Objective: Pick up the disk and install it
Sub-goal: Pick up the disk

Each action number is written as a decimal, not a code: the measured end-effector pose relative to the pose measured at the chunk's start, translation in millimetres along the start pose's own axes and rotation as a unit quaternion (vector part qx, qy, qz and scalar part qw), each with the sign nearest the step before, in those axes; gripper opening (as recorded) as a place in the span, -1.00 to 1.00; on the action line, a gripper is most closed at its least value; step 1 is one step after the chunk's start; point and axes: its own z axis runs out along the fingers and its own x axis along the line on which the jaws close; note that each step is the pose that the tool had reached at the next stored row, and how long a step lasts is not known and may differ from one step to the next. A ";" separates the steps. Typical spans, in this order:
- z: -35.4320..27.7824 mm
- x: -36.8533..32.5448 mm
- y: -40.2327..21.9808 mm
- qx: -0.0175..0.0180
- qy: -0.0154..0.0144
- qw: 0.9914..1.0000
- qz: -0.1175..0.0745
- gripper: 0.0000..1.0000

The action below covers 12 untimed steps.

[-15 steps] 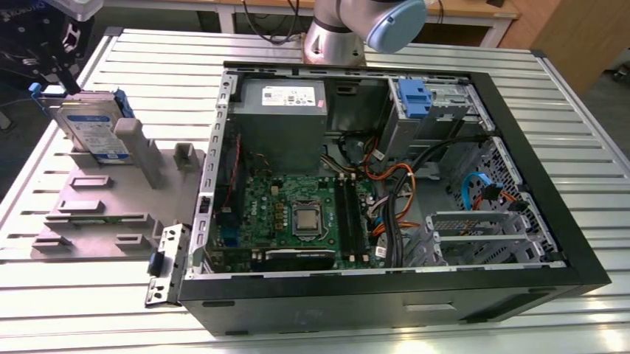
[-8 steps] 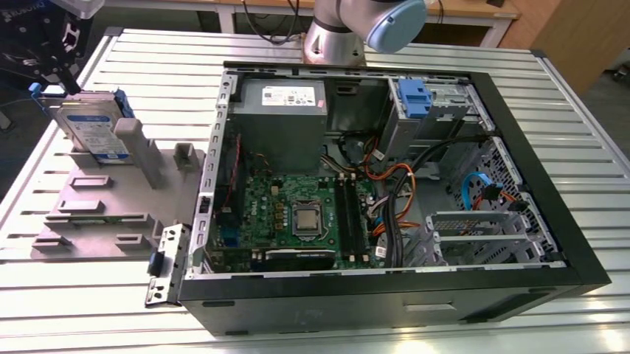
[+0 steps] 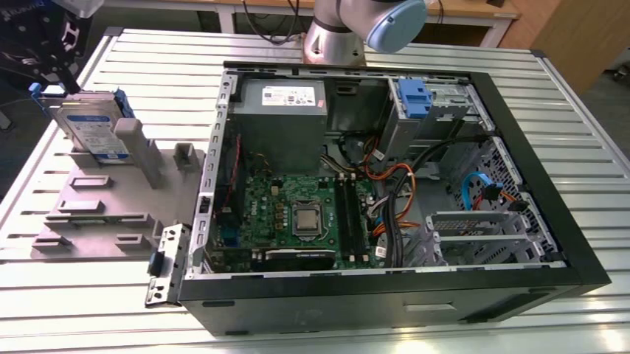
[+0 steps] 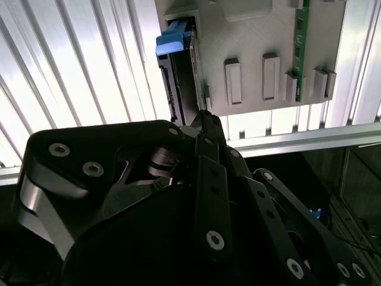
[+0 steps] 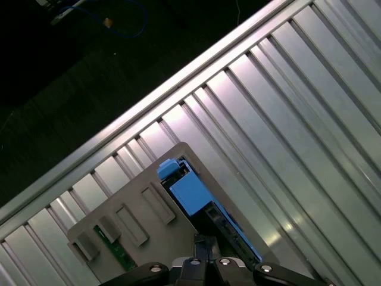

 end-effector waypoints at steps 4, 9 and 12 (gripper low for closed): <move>-2.3 0.0 0.1 0.000 0.000 1.000 0.000 -0.79; -4.6 0.0 0.2 0.000 0.000 1.000 0.000 -0.79; -5.4 0.0 0.2 0.000 0.000 1.000 0.000 -0.79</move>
